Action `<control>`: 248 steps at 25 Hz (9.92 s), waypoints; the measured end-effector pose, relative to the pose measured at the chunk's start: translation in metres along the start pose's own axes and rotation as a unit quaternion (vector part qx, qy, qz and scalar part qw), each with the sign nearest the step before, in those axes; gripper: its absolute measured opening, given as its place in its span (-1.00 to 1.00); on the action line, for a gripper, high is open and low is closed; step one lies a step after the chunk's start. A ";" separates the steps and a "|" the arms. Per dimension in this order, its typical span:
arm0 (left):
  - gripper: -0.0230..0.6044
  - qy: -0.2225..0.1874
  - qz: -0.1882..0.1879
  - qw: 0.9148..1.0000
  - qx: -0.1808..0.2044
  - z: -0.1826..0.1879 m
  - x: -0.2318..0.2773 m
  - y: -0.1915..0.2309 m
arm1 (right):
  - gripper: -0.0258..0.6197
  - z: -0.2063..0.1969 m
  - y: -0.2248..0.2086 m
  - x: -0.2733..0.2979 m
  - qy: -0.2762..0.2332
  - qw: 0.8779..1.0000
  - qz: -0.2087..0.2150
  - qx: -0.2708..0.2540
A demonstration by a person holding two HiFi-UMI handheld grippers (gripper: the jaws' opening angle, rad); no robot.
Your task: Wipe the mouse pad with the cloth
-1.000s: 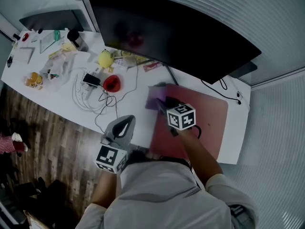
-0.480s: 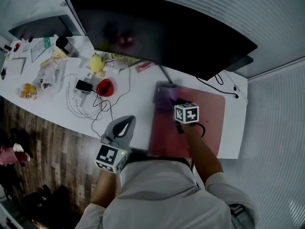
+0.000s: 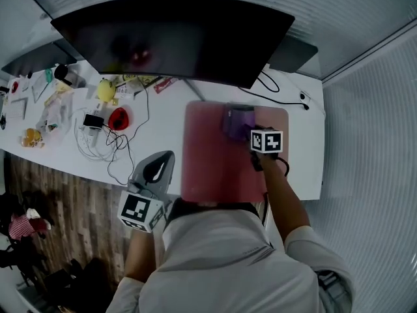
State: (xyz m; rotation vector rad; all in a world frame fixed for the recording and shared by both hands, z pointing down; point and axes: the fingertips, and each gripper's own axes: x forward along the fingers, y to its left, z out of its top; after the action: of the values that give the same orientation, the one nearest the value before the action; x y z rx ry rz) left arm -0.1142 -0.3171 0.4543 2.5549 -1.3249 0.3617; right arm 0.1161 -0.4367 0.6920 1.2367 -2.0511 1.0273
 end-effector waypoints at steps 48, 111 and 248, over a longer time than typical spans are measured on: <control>-0.92 -0.030 0.055 0.996 -0.065 -0.059 -0.206 0.059 | -0.74 -0.054 0.286 0.056 0.046 0.989 0.113 -0.089; -0.92 -0.024 -0.011 0.998 -0.058 -0.063 -0.217 -0.011 | -0.74 -0.120 0.324 -0.053 0.018 0.976 0.206 -0.065; -0.92 -0.120 -0.059 0.990 0.032 0.045 -0.114 -0.216 | -0.74 -0.086 0.048 -0.388 -0.309 0.948 -0.045 -0.053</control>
State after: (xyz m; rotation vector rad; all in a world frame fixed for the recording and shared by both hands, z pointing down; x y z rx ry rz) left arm 0.0044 -0.1234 0.3541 2.7878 -1.2464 0.0759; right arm 0.2485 -0.1609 0.4341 1.7325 -2.4298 0.5052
